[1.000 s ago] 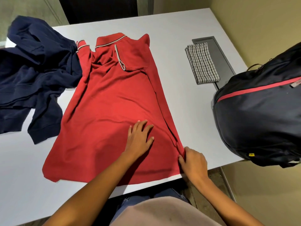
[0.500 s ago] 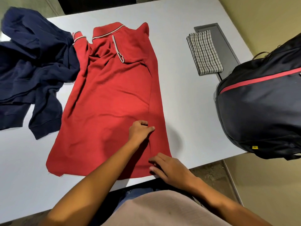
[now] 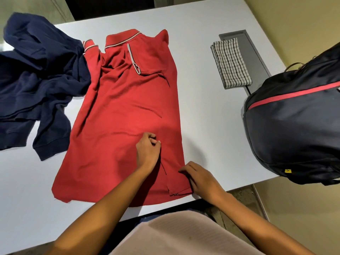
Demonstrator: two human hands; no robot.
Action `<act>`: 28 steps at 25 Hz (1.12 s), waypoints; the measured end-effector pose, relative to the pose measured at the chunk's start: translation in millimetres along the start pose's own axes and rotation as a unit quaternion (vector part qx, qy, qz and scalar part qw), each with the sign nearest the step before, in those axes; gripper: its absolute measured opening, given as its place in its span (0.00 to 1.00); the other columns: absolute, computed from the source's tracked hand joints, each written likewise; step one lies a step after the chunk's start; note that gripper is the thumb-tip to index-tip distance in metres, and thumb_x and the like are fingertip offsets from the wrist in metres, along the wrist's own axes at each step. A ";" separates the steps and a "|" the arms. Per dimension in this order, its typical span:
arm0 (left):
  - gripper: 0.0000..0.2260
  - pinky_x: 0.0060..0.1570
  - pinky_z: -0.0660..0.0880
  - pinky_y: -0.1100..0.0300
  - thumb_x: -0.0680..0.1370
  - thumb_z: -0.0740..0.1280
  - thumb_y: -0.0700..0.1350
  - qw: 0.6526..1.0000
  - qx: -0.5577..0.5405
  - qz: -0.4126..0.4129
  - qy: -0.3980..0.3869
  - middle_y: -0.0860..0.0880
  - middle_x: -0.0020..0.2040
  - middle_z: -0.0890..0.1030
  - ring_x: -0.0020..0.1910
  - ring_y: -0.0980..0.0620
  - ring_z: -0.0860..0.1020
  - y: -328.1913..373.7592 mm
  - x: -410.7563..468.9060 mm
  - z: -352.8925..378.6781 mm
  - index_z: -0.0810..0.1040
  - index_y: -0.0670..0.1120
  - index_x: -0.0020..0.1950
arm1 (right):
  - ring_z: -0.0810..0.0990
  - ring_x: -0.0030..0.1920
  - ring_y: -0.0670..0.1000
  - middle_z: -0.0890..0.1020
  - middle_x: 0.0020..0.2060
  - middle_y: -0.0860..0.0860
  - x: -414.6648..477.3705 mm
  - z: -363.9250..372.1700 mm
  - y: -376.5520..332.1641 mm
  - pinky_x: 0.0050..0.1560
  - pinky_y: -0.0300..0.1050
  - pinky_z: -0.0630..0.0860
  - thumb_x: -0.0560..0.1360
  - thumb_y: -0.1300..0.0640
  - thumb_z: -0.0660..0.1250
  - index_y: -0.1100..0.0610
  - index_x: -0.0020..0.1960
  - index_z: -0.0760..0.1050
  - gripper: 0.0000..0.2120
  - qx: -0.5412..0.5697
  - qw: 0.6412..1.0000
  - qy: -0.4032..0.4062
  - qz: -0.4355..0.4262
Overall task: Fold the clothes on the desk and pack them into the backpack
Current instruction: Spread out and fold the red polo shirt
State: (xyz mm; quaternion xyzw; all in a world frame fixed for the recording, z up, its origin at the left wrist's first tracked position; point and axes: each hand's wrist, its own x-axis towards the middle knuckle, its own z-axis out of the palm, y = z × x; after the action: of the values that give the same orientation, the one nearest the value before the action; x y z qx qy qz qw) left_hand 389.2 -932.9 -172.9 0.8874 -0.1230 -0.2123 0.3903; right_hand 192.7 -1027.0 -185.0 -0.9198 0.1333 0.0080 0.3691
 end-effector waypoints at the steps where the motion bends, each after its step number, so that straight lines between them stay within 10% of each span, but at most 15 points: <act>1: 0.08 0.50 0.74 0.56 0.74 0.68 0.38 1.000 0.001 0.017 0.012 0.50 0.41 0.79 0.42 0.49 0.78 3.4 4.4 -0.2 0.77 0.44 0.52 | 0.78 0.50 0.48 0.78 0.52 0.49 6.6 -4.8 1.1 0.47 0.44 0.78 0.79 0.63 0.62 0.55 0.60 0.76 0.12 0.008 1.000 0.023 0.011; 18: 0.13 0.55 0.66 0.55 0.74 0.68 0.38 0.992 0.029 0.050 0.112 0.39 0.54 0.79 0.55 0.41 0.76 63.7 194.1 -39.3 0.75 0.37 0.57 | 0.66 0.70 0.60 0.70 0.69 0.62 243.6 -67.7 34.9 0.71 0.52 0.65 0.78 0.67 0.58 0.64 0.71 0.67 0.21 -0.059 0.983 0.154 0.082; 28: 0.28 0.58 0.69 0.50 0.73 0.74 0.47 0.993 0.075 -0.041 0.077 0.35 0.60 0.77 0.62 0.37 0.74 106.5 320.9 -31.4 0.65 0.35 0.64 | 0.67 0.69 0.63 0.70 0.69 0.65 404.4 -120.8 61.4 0.72 0.54 0.62 0.76 0.48 0.44 0.66 0.71 0.68 0.32 -0.064 0.977 0.189 0.070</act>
State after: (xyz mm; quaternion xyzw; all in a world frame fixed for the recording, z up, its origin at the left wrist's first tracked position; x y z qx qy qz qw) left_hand 680.7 -1106.8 -164.7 0.9322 -0.0714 -0.1490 0.3220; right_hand 557.1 -1248.6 -184.5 -0.9145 0.2643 -0.1318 0.2765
